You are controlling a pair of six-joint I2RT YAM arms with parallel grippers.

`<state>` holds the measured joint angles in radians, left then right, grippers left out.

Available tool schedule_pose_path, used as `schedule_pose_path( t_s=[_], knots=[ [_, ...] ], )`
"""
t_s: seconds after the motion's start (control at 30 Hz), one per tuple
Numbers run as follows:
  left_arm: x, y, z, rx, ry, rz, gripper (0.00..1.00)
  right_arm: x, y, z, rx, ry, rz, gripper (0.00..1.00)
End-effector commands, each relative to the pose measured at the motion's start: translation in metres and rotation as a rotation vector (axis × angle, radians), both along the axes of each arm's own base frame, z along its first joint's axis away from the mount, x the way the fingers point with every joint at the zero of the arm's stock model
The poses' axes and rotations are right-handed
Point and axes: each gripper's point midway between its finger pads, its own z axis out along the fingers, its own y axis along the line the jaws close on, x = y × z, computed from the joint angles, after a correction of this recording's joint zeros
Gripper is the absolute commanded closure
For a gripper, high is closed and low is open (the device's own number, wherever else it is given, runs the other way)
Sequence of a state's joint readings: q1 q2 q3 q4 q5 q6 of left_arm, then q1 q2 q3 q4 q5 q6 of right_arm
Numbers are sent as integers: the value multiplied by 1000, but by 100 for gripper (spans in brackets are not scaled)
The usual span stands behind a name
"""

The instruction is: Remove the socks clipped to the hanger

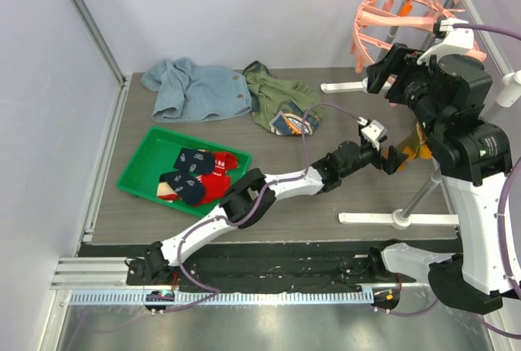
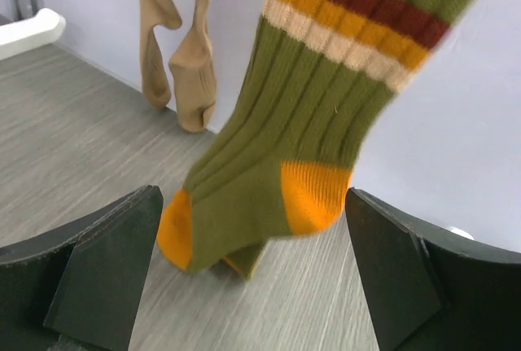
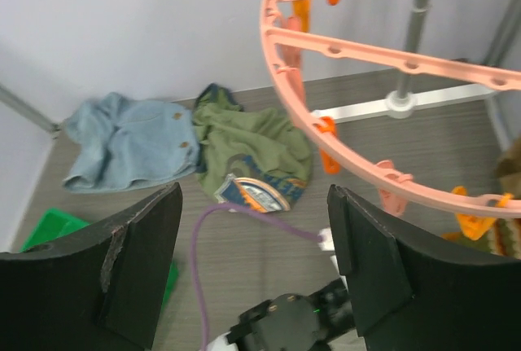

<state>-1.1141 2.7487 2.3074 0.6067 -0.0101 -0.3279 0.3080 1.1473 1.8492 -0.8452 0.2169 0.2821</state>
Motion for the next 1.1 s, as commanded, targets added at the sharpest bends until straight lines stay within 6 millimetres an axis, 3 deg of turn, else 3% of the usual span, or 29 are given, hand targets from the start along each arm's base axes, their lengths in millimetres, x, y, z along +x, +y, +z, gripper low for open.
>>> schedule_pose_path(
  t_s=[0.0,0.03,0.07,0.1,0.13,0.17,0.2,0.23,0.27,0.3,0.33,0.37,0.4,0.47,0.53,0.57,0.63,0.7,0.8,0.97,1.07],
  knots=[
    [-15,27,111,-223,-103,44,0,13,-33,3,-107,-10,-176,21],
    [-17,35,118,-221,-112,52,0,15,-37,2,-126,-4,-198,21],
    [-20,42,98,-161,-112,56,0,22,-40,-5,-153,22,-220,21],
    [-25,55,131,-188,-140,60,0,25,-42,-8,-189,37,-224,21],
    [-29,62,135,-174,-148,58,0,27,-42,-2,-199,29,-226,20],
    [-34,68,115,-111,-146,51,0,27,-43,-5,-220,53,-223,20],
    [-38,77,119,-95,-142,50,0,35,-43,-9,-244,77,-230,20],
    [-44,91,146,-116,-157,52,0,35,-43,-2,-246,63,-232,20],
    [-49,101,130,-68,-138,47,0,38,-43,-4,-260,72,-229,20],
    [-54,108,127,-41,-126,38,0,44,-37,-8,-276,86,-203,20],
    [-61,123,151,-61,-139,38,0,46,-37,-8,-300,89,-191,20],
    [-67,131,134,-14,-122,29,0,47,-36,-13,-314,110,-181,20],
    [-70,138,132,13,-117,27,0,48,-33,-17,-321,123,-165,20],
    [-80,161,138,32,-117,27,0,55,-31,-30,-353,163,-149,20],
    [-87,174,130,76,-107,25,0,63,-29,-37,-375,190,-142,20],
    [-92,183,142,64,-117,20,0,64,-29,-39,-389,206,-141,20],
    [-101,191,134,85,-108,-1,0,68,-33,-38,-396,205,-169,22],
    [-110,199,145,68,-116,-8,0,77,-31,-39,-442,201,-155,24],
    [-119,205,143,68,-107,-16,0,89,-29,-43,-467,212,-146,39],
    [-128,202,139,80,-115,-26,0,104,-23,-48,-479,219,-135,51],
    [-123,198,132,75,-116,-4,0,114,-18,-47,-465,195,-134,63]
  ],
)
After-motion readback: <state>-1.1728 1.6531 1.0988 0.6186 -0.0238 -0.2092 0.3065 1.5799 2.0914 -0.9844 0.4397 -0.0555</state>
